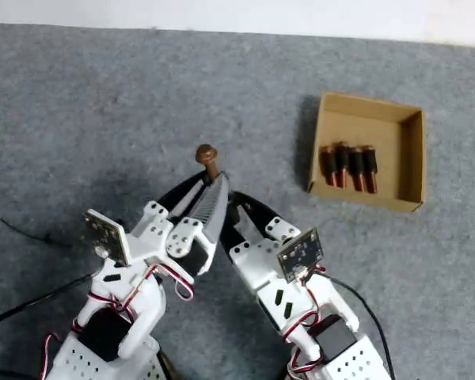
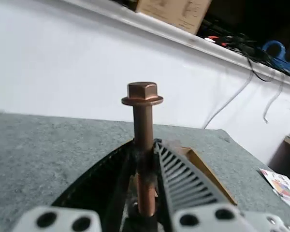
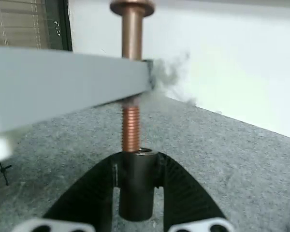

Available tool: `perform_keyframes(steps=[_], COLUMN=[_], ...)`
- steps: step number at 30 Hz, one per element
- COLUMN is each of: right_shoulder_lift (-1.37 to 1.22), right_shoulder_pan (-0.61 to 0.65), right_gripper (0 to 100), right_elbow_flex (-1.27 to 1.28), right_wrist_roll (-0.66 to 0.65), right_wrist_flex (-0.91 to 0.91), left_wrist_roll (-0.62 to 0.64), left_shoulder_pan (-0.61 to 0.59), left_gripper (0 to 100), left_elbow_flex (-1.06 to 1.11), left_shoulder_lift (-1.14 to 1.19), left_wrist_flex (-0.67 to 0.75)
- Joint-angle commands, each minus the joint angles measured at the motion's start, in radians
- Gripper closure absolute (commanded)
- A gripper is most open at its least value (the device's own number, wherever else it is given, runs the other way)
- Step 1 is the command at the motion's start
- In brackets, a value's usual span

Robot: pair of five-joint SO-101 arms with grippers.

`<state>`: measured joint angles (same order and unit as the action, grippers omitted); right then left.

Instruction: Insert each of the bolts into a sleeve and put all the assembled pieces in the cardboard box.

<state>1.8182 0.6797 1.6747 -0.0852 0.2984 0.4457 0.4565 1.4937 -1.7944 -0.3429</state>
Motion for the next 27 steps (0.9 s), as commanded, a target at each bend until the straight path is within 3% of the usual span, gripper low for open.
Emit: perform_keyframes(steps=[1, 11, 17, 27], right_shoulder_lift=[0.01, 0.018, 0.018, 0.018], right_shoulder_pan=[0.005, 0.01, 0.01, 0.004], right_gripper=[99.3, 99.3, 99.3, 99.3], right_elbow_flex=[0.113, 0.113, 0.114, 0.114], right_wrist_roll=[0.002, 0.002, 0.0, 0.0], right_wrist_flex=[-0.001, -0.001, -0.007, -0.008], left_wrist_roll=[0.034, 0.034, 0.029, 0.031], left_shoulder_pan=[-0.021, -0.013, -0.012, 0.041], left_gripper=[100, 100, 100, 100], left_elbow_flex=[-0.005, 0.016, 0.124, 0.128], left_shoulder_lift=[-0.005, 0.002, 0.002, 0.002], left_wrist_flex=[0.025, 0.037, 0.224, 0.226])
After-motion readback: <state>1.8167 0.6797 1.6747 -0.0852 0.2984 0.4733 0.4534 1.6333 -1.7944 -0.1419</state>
